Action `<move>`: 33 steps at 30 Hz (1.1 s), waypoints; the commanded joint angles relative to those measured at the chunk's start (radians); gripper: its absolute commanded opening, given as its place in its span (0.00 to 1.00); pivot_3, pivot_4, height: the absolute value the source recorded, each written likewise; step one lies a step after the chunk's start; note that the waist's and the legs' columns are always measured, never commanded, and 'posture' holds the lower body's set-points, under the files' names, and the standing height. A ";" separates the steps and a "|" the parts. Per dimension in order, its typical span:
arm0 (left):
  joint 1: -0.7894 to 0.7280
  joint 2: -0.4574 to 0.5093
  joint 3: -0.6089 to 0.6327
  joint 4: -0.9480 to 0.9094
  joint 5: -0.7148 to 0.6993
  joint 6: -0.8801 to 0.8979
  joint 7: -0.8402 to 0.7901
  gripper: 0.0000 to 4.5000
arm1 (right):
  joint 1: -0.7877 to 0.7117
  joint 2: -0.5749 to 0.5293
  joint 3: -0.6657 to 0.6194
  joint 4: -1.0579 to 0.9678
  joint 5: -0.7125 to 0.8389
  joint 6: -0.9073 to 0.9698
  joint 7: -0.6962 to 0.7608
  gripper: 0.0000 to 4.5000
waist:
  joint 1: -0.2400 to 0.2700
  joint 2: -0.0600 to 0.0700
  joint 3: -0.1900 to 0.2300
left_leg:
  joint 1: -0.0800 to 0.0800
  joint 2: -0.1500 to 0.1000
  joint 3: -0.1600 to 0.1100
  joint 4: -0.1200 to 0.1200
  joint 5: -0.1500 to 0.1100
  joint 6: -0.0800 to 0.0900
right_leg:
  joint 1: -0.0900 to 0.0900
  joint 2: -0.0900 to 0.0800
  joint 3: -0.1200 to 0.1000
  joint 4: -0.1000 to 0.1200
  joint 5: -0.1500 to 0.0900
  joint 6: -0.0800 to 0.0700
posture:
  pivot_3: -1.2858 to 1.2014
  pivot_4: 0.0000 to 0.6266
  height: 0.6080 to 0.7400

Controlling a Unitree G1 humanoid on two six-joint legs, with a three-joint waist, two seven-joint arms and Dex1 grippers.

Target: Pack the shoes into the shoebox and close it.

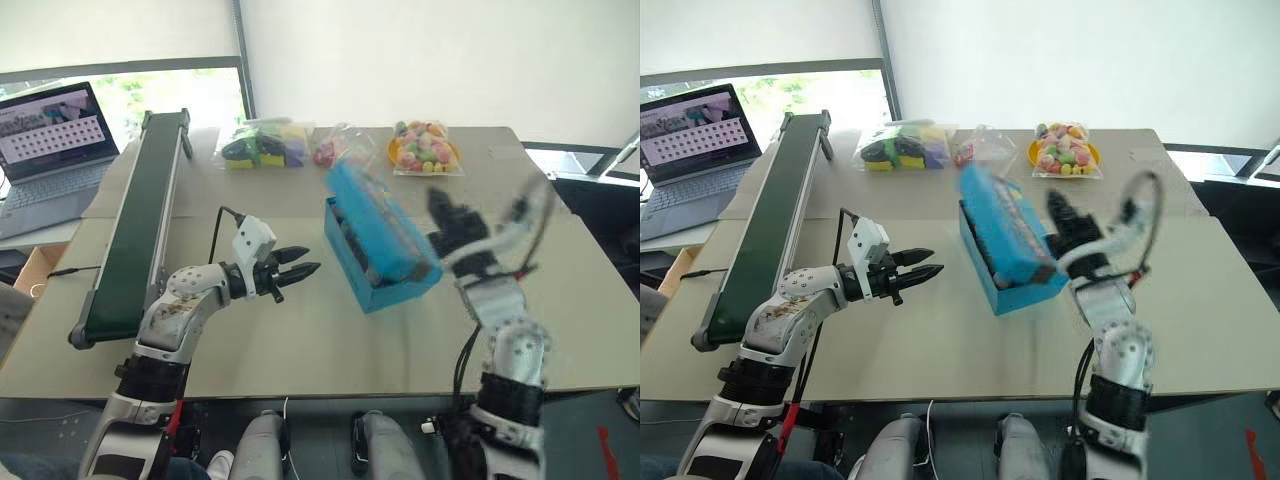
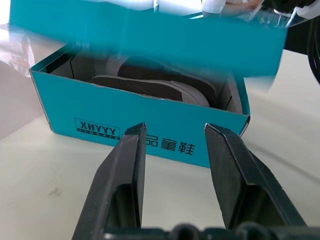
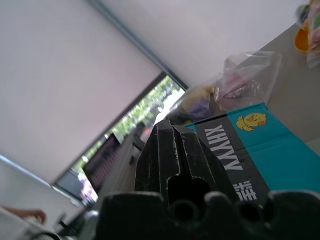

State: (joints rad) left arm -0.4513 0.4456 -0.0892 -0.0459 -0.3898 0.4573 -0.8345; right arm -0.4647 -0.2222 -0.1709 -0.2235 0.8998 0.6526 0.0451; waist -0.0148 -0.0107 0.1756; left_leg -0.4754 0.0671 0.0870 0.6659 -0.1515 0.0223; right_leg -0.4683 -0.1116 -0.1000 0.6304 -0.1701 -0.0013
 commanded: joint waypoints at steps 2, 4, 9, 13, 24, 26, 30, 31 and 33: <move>0.001 -0.011 0.013 -0.039 0.006 -0.008 0.027 0.43 | -0.117 -0.078 0.203 0.096 -0.228 0.017 0.100 0.00 | 0.003 0.000 0.000 | -0.001 0.000 0.000 0.000 0.000 0.000 | 0.000 0.001 -0.001 0.000 0.001 0.002 | 0.52 0.24 0.55; 0.004 -0.019 0.018 -0.040 0.007 -0.007 0.046 0.43 | -0.157 -0.079 0.239 0.163 -0.268 0.009 0.147 0.00 | 0.005 0.000 0.000 | -0.001 0.000 0.001 0.001 0.000 0.001 | 0.000 0.001 0.000 0.000 0.002 0.003 | 0.52 0.24 0.55; 0.004 -0.034 0.038 -0.040 0.016 -0.005 0.104 0.43 | -0.250 -0.067 0.329 0.390 -0.398 0.024 0.235 0.00 | 0.010 0.000 0.000 | -0.001 0.000 0.003 0.002 0.001 0.001 | 0.001 0.001 -0.001 0.000 0.003 0.005 | 0.52 0.24 0.55; -0.001 -0.048 0.076 -0.043 0.031 -0.014 0.180 0.43 | -0.288 -0.046 0.301 0.535 -0.441 0.054 0.242 0.00 | 0.011 -0.001 0.000 | -0.001 0.000 0.004 0.003 0.001 0.002 | 0.002 0.001 -0.001 0.000 0.003 0.005 | 0.52 0.24 0.55; 0.064 -0.114 0.187 -0.145 -0.005 0.050 0.351 0.43 | -0.319 0.024 0.159 0.470 -0.389 0.076 0.246 0.00 | 0.012 -0.004 -0.003 | 0.001 0.001 0.003 0.005 0.000 0.000 | 0.005 0.001 -0.003 0.001 0.003 0.005 | 0.52 0.24 0.55; 0.080 -0.116 0.193 -0.172 -0.008 0.058 0.365 0.43 | -0.335 0.032 0.093 0.417 -0.349 0.094 0.234 0.00 | 0.012 -0.004 -0.003 | 0.000 0.001 0.003 0.005 0.000 0.000 | 0.004 0.000 -0.003 0.001 0.003 0.005 | 0.52 0.24 0.55; 0.104 -0.145 0.240 -0.219 -0.057 0.113 0.427 0.43 | -0.378 0.019 -0.090 0.328 -0.193 0.169 0.193 0.00 | 0.017 -0.004 -0.002 | -0.003 0.000 0.003 0.004 0.000 0.000 | 0.001 0.001 -0.003 0.001 0.003 0.006 | 0.52 0.24 0.55; 0.112 -0.149 0.246 -0.230 -0.063 0.123 0.437 0.43 | -0.386 0.006 -0.128 0.321 -0.167 0.184 0.181 0.00 | 0.018 -0.004 -0.002 | -0.003 0.000 0.003 0.004 0.000 0.001 | 0.001 0.001 -0.003 0.001 0.003 0.006 | 0.52 0.24 0.55; 0.131 -0.157 0.254 -0.252 -0.080 0.143 0.454 0.43 | -0.390 -0.051 -0.164 0.334 -0.186 0.196 0.162 0.00 | 0.020 -0.004 -0.002 | -0.002 0.000 0.004 0.004 0.000 0.000 | 0.002 0.001 -0.003 0.001 0.003 0.006 | 0.52 0.24 0.55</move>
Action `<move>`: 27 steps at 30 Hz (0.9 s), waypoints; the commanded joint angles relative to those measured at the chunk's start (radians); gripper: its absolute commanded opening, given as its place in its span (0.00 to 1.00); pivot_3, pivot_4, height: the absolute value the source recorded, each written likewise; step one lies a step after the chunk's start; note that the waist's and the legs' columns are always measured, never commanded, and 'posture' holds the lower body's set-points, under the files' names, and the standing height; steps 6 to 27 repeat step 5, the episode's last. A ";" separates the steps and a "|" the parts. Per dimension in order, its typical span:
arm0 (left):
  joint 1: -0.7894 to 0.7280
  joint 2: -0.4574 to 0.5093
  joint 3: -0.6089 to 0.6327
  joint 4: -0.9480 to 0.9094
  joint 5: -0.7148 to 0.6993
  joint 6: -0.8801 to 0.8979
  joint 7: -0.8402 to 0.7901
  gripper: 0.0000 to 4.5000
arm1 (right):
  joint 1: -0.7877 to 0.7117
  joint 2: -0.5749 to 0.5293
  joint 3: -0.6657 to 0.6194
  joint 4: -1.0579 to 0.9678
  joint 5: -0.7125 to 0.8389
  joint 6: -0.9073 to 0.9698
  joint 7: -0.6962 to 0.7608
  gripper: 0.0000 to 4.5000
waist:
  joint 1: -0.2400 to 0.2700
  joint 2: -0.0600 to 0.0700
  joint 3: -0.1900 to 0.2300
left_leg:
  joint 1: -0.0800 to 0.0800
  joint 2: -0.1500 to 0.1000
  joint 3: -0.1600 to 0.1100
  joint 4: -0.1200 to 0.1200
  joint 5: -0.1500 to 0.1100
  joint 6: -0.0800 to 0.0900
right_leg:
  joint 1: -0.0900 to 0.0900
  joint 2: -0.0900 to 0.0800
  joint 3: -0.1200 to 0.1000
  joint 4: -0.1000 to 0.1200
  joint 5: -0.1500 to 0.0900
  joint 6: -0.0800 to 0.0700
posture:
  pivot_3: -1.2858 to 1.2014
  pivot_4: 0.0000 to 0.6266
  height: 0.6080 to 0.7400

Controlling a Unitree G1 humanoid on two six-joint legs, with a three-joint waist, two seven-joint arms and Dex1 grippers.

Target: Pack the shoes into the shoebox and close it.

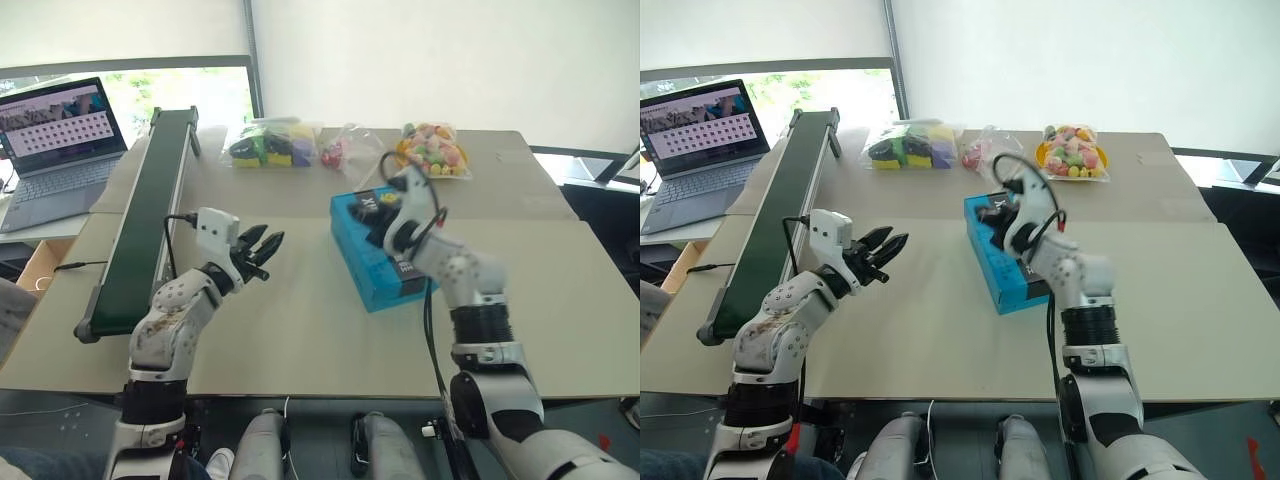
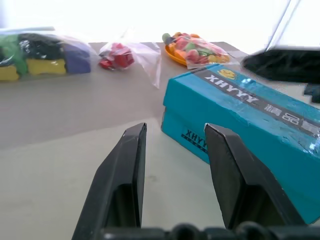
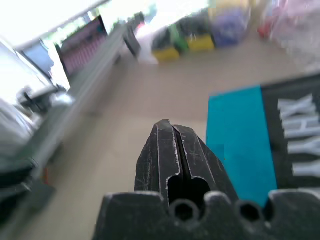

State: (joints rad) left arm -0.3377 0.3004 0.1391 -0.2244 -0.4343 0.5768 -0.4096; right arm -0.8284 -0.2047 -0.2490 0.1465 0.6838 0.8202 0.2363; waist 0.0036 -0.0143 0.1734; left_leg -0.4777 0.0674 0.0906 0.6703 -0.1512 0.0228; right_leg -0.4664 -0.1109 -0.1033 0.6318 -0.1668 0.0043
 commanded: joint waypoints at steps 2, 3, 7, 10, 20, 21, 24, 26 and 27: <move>0.033 -0.015 0.024 -0.088 -0.038 0.028 0.036 0.43 | 0.001 -0.130 -0.026 -0.035 -0.054 0.011 -0.017 0.00 | 0.008 0.000 0.000 | 0.001 0.000 0.000 0.000 0.000 0.000 | 0.001 0.000 0.000 -0.001 0.000 0.000 | 0.52 0.24 0.55; 0.037 -0.016 0.023 -0.092 -0.040 0.025 0.038 0.43 | 0.013 -0.149 0.004 -0.026 -0.088 0.001 -0.013 0.00 | 0.008 0.000 0.000 | 0.001 0.000 0.000 0.000 0.000 -0.001 | 0.002 -0.001 -0.001 -0.002 -0.001 -0.002 | 0.52 0.24 0.55; 0.042 -0.018 0.023 -0.095 -0.045 0.023 0.041 0.43 | 0.028 -0.159 0.028 -0.008 -0.121 -0.019 -0.007 0.00 | 0.008 0.000 0.000 | 0.001 0.000 0.000 0.000 -0.001 -0.001 | 0.001 -0.001 -0.001 -0.002 -0.003 -0.004 | 0.52 0.24 0.55; 0.042 -0.018 0.023 -0.095 -0.045 0.023 0.041 0.43 | 0.028 -0.159 0.028 -0.008 -0.121 -0.019 -0.007 0.00 | 0.008 0.000 0.000 | 0.001 0.000 0.000 0.000 -0.001 -0.001 | 0.001 -0.001 -0.001 -0.002 -0.003 -0.004 | 0.52 0.24 0.55; 0.042 -0.018 0.023 -0.095 -0.045 0.023 0.041 0.43 | 0.028 -0.159 0.028 -0.008 -0.121 -0.019 -0.007 0.00 | 0.008 0.000 0.000 | 0.001 0.000 0.000 0.000 -0.001 -0.001 | 0.001 -0.001 -0.001 -0.002 -0.003 -0.004 | 0.52 0.24 0.55; 0.042 -0.018 0.023 -0.095 -0.045 0.023 0.041 0.43 | 0.028 -0.159 0.028 -0.008 -0.121 -0.019 -0.007 0.00 | 0.008 0.000 0.000 | 0.001 0.000 0.000 0.000 -0.001 -0.001 | 0.001 -0.001 -0.001 -0.002 -0.003 -0.004 | 0.52 0.24 0.55; 0.042 -0.018 0.023 -0.095 -0.045 0.023 0.041 0.43 | 0.028 -0.159 0.028 -0.008 -0.121 -0.019 -0.007 0.00 | 0.008 0.000 0.000 | 0.001 0.000 0.000 0.000 -0.001 -0.001 | 0.001 -0.001 -0.001 -0.002 -0.003 -0.004 | 0.52 0.24 0.55; 0.042 -0.018 0.023 -0.095 -0.045 0.023 0.041 0.43 | 0.028 -0.159 0.028 -0.008 -0.121 -0.019 -0.007 0.00 | 0.008 0.000 0.000 | 0.001 0.000 0.000 0.000 -0.001 -0.001 | 0.001 -0.001 -0.001 -0.002 -0.003 -0.004 | 0.52 0.24 0.55; 0.042 -0.018 0.023 -0.095 -0.045 0.023 0.041 0.43 | 0.028 -0.159 0.028 -0.008 -0.121 -0.019 -0.007 0.00 | 0.008 0.000 0.000 | 0.001 0.000 0.000 0.000 -0.001 -0.001 | 0.001 -0.001 -0.001 -0.002 -0.003 -0.004 | 0.52 0.24 0.55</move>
